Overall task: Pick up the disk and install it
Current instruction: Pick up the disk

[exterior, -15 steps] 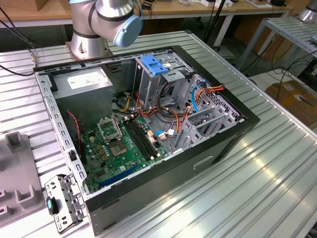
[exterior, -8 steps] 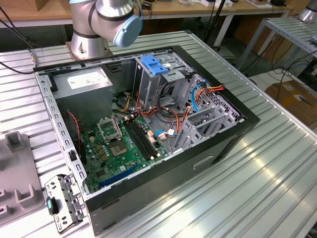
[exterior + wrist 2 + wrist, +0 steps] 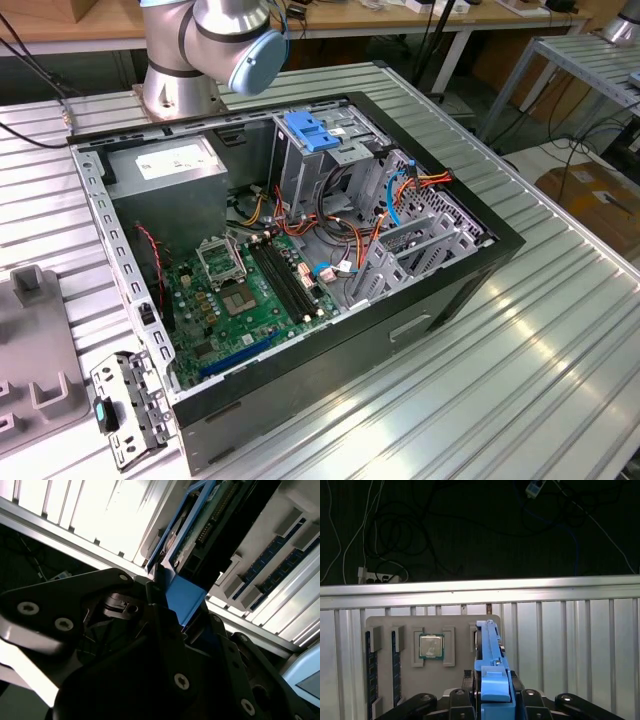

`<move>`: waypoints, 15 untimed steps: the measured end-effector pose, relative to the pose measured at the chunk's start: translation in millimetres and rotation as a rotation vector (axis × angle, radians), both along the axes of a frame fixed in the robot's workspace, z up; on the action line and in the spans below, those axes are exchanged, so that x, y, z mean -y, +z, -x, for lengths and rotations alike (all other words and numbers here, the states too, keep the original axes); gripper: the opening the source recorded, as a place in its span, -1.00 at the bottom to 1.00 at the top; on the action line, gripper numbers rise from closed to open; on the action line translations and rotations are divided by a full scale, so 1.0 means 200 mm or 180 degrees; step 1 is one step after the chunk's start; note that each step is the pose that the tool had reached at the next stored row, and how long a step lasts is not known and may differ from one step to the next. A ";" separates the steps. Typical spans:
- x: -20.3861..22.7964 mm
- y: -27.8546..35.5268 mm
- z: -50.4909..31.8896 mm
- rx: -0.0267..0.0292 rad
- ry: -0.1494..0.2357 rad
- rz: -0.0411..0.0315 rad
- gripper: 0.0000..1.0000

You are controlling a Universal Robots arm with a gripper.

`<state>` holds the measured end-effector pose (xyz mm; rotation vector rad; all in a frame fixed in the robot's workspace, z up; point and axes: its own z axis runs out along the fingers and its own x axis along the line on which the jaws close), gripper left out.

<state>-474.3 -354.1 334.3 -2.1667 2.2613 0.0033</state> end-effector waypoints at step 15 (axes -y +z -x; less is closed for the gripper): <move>0.000 0.008 -0.001 0.0005 0.0000 0.0050 -0.25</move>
